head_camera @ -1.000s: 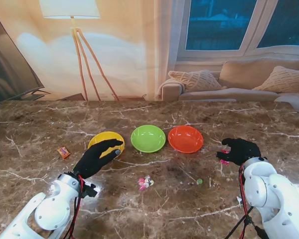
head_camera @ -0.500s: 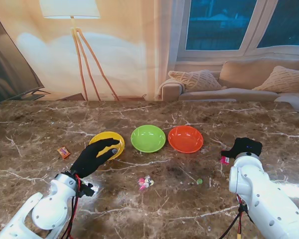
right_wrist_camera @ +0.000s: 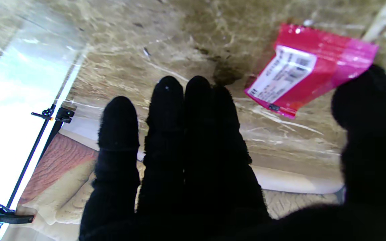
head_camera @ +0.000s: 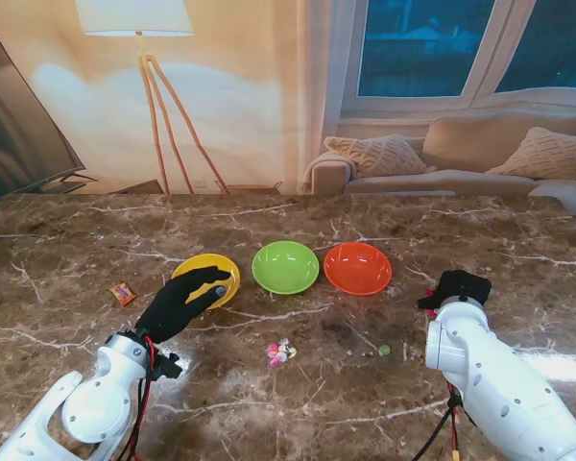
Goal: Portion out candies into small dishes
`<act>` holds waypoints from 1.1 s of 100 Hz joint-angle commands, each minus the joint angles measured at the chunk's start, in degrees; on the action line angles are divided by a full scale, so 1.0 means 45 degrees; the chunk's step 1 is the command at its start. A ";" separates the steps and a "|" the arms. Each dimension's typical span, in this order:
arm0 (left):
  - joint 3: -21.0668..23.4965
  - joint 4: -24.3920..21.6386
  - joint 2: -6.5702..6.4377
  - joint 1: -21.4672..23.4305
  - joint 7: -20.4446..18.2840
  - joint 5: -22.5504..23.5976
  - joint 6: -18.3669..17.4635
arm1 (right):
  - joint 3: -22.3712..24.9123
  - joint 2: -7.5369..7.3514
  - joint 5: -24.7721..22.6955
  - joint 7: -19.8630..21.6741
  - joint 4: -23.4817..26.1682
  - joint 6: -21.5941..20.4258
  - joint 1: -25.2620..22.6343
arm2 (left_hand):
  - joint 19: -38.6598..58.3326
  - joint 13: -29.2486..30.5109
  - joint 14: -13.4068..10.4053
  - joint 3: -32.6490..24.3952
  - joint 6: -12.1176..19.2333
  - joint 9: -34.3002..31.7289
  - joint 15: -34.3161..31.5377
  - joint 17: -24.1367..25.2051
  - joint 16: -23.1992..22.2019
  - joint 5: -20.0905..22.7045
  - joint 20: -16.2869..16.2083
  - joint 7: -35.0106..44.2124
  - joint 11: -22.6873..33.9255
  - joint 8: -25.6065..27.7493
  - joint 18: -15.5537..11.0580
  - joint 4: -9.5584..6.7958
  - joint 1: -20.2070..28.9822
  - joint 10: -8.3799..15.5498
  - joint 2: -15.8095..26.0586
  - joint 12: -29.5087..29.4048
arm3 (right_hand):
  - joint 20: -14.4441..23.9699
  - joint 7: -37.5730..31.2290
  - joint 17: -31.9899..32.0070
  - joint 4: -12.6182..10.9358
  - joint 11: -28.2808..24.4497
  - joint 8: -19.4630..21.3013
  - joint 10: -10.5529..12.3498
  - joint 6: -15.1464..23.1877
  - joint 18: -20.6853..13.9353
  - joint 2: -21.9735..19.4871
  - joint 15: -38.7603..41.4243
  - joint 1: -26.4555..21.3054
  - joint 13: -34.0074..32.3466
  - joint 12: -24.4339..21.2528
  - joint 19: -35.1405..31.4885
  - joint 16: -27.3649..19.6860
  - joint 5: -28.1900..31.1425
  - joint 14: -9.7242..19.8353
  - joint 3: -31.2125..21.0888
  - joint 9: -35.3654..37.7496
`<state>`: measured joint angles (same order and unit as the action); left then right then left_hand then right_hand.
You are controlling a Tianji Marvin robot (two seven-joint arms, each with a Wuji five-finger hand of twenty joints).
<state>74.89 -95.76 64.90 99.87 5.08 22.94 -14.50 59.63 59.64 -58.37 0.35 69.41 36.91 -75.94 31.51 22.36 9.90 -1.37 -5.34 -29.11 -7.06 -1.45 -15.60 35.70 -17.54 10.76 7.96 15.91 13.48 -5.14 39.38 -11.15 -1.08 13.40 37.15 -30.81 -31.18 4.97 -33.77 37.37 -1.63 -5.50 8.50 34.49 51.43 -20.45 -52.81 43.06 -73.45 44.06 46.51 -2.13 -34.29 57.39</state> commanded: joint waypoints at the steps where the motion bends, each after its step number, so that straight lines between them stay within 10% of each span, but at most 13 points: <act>1: -0.0033 0.0003 0.0012 0.0061 -0.0003 0.0015 0.0057 | -0.0127 0.0191 0.0079 0.0280 -0.0394 -0.0231 -0.0251 | 0.0048 0.0146 -0.0242 -0.0056 0.0283 0.0152 0.0068 0.0018 0.0148 0.0084 -0.0146 0.0161 0.0078 0.0091 -0.0105 -0.0273 0.0179 0.0455 0.0414 -0.0137 | 0.0239 -0.0437 -0.0262 0.0098 -0.0330 0.0040 0.0747 0.2154 0.0207 0.0618 0.0370 -0.2069 -0.0635 0.0274 -0.0695 0.0057 0.1131 0.0358 0.0189 0.0493; 8: -0.0036 -0.0007 0.0011 0.0066 -0.0009 0.0016 0.0078 | -0.0192 0.0214 0.0125 0.0086 -0.0462 -0.0372 -0.0296 | 0.0044 0.0146 -0.0259 -0.0061 0.0285 0.0144 0.0067 0.0026 0.0147 0.0089 -0.0142 0.0167 0.0081 0.0096 -0.0112 -0.0274 0.0195 0.0422 0.0407 -0.0137 | 0.0113 -0.2639 -0.0552 0.2370 -0.0408 -0.2013 0.0896 0.2764 0.0118 0.2258 0.0412 -0.2667 -0.0935 0.0549 -0.1004 0.0042 0.0795 0.0466 -0.3629 0.0918; 14: -0.0043 -0.0013 0.0012 0.0072 -0.0006 0.0017 0.0081 | -0.0198 0.0253 0.0234 -0.0108 -0.0489 -0.0449 -0.0356 | 0.0043 0.0157 -0.0261 -0.0056 0.0279 0.0149 0.0062 0.0024 0.0144 0.0090 -0.0139 0.0169 0.0082 0.0099 -0.0101 -0.0270 0.0190 0.0435 0.0410 -0.0138 | 0.0081 -0.4024 -0.0730 0.2833 -0.0234 -0.3020 0.0985 0.3150 0.0101 0.3325 0.0444 -0.2928 -0.1170 0.1433 -0.1174 0.0054 0.0658 0.0496 -0.5332 0.1341; 45: -0.0059 -0.0068 0.0012 0.0122 0.0009 0.0027 0.0088 | -0.0016 0.0426 0.0656 -0.0985 -0.0584 -0.0764 -0.0701 | 0.0056 0.0158 -0.0240 -0.0053 0.0280 0.0163 0.0059 0.0018 0.0140 0.0076 -0.0136 0.0169 0.0079 0.0110 -0.0095 -0.0263 0.0212 0.0446 0.0405 -0.0141 | -0.0032 -0.5645 -0.1098 0.2410 -0.0105 -0.3481 0.1387 0.4208 0.0033 0.3116 0.0393 -0.4082 -0.1648 0.1701 -0.1376 0.0007 0.1884 0.0606 -0.6152 0.2275; 57: -0.0058 -0.0091 0.0016 0.0146 0.0035 0.0045 0.0107 | 0.0126 0.0357 0.0476 -0.0889 -0.0477 -0.1201 -0.0860 | 0.0067 0.0163 -0.0250 -0.0055 0.0308 0.0165 0.0058 0.0004 0.0139 0.0078 -0.0137 0.0174 0.0082 0.0116 -0.0078 -0.0262 0.0218 0.0435 0.0416 -0.0139 | -0.0529 -0.5684 0.0810 0.2347 0.0917 -0.2106 0.1364 0.4633 -0.0411 0.2396 -0.1740 -0.3625 0.0923 0.1934 0.0415 -0.0659 0.1684 0.0641 -0.6450 0.0579; 70: -0.0054 -0.0105 0.0020 0.0161 0.0063 0.0066 0.0121 | 0.0381 0.0305 0.0520 -0.0565 -0.0296 -0.1774 -0.1010 | 0.0084 0.0161 -0.0268 -0.0055 0.0290 0.0167 0.0061 -0.0013 0.0140 0.0092 -0.0144 0.0180 0.0080 0.0119 -0.0029 -0.0260 0.0232 0.0440 0.0410 -0.0141 | -0.1838 -0.4798 0.1603 0.2513 0.3261 0.0482 0.0675 0.5190 0.0012 0.2008 -0.7092 -0.3144 0.2699 -0.3147 0.3466 -0.4837 0.1175 -0.0414 -0.7084 -0.1898; 92: -0.0038 -0.0102 0.0014 0.0149 0.0000 0.0012 0.0170 | 0.0801 0.0610 0.2043 -0.1117 -0.0479 -0.2327 -0.1041 | 0.0085 0.0178 -0.0244 -0.0049 0.0323 0.0146 0.0055 -0.0027 0.0134 0.0132 -0.0153 0.0209 0.0085 0.0136 0.0008 -0.0258 0.0245 0.0438 0.0409 -0.0140 | -0.3743 -0.4407 -0.0362 0.2425 0.3785 0.1722 0.0223 0.5477 0.0783 0.1424 -0.7697 -0.3503 0.0904 -0.4456 0.3783 -0.5785 0.0776 -0.1189 -0.6641 -0.1374; 110: 0.0037 -0.0144 0.0002 0.0166 -0.0088 -0.0037 0.0232 | 0.0960 0.0684 0.2187 -0.1610 -0.0662 -0.2882 -0.1032 | 0.0070 0.0173 -0.0254 -0.0049 0.0359 0.0146 0.0061 -0.0026 0.0135 0.0163 -0.0157 0.0234 0.0083 0.0152 0.0000 -0.0255 0.0257 0.0441 0.0420 -0.0140 | -0.5225 -0.4745 -0.1316 0.2409 0.3526 -0.0350 0.0293 0.4731 0.0360 0.2070 -0.7425 -0.3480 -0.0131 -0.4668 0.2957 -0.5624 0.0398 -0.0664 -0.6804 -0.0957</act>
<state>74.97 -96.18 64.90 100.24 4.88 22.88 -13.84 64.46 62.06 -48.89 -8.65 69.18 24.98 -78.62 31.51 22.39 9.90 -1.37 -5.16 -29.12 -7.06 -1.53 -15.60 35.77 -17.54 11.22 7.97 15.91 13.60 -5.14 39.44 -11.14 -1.08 13.40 15.68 -50.00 -36.06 17.31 -31.25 38.86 -8.77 15.70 10.57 42.52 15.06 -34.24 -48.60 36.32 -58.63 18.42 47.89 -8.34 -63.42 55.90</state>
